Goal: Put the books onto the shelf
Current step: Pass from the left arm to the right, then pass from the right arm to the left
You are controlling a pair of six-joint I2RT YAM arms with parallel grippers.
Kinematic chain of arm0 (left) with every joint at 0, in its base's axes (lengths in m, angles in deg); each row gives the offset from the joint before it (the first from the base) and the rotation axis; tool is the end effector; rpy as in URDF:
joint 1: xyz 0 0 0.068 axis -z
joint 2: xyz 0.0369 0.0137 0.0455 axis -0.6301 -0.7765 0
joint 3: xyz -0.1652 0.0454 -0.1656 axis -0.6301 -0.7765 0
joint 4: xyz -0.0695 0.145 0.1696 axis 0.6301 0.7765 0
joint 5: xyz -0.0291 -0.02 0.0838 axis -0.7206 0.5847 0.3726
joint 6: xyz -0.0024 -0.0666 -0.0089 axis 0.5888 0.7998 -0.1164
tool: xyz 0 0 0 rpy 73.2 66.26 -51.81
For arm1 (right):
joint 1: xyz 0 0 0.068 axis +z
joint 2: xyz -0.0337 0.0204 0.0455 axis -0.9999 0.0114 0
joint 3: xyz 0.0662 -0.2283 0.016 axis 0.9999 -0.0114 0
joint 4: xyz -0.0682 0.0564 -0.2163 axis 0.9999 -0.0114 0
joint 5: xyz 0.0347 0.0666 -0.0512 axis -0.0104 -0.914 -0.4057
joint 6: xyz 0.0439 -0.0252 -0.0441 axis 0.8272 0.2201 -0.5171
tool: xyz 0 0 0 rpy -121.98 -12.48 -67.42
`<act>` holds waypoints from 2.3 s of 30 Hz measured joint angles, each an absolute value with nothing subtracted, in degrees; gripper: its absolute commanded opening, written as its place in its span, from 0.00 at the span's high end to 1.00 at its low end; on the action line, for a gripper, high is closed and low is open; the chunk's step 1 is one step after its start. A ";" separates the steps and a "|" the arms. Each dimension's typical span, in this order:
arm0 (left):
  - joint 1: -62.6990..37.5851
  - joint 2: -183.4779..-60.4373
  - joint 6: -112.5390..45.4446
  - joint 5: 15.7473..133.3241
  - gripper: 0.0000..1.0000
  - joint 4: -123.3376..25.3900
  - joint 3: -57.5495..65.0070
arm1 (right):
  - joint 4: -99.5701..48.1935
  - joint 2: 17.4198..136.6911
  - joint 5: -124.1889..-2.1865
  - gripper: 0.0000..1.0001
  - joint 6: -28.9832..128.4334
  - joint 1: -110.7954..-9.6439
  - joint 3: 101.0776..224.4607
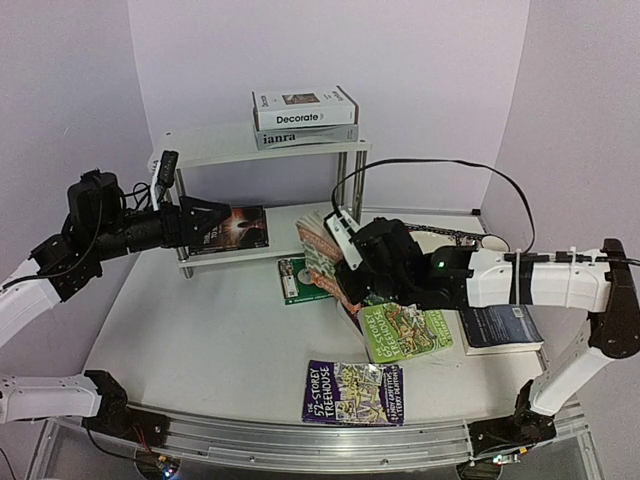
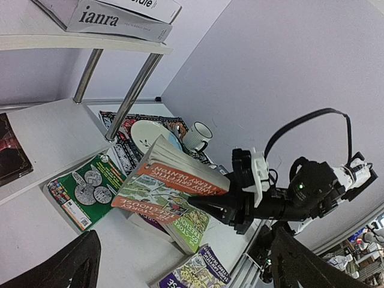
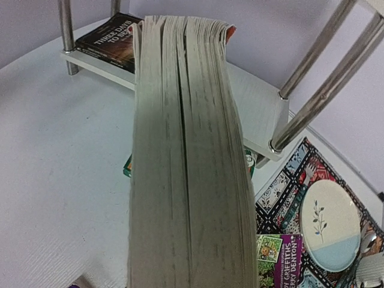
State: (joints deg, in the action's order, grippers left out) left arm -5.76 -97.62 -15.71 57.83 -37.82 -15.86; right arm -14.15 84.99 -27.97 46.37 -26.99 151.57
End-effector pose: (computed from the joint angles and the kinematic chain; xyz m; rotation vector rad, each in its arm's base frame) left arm 0.1645 -0.1352 0.3406 0.4107 1.7906 -1.1635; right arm 0.1865 0.3027 0.2780 -0.5714 1.7050 0.3906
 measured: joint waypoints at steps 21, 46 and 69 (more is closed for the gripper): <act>-5.76 -98.90 -19.43 62.02 0.00 -40.51 -26.85 | -17.12 89.85 -47.77 0.98 60.59 -30.54 153.63; -5.76 -100.42 -19.57 62.00 0.00 -43.46 -27.01 | -6.87 89.84 -51.65 0.57 56.45 -30.54 145.07; -5.76 -105.20 2.50 51.42 0.00 -66.74 -40.94 | -19.60 76.72 -41.59 0.98 71.36 -30.34 154.12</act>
State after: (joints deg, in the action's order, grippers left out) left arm -5.76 -105.20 2.50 51.42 -66.74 -40.94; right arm -19.60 76.72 -41.59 71.36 -30.34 154.12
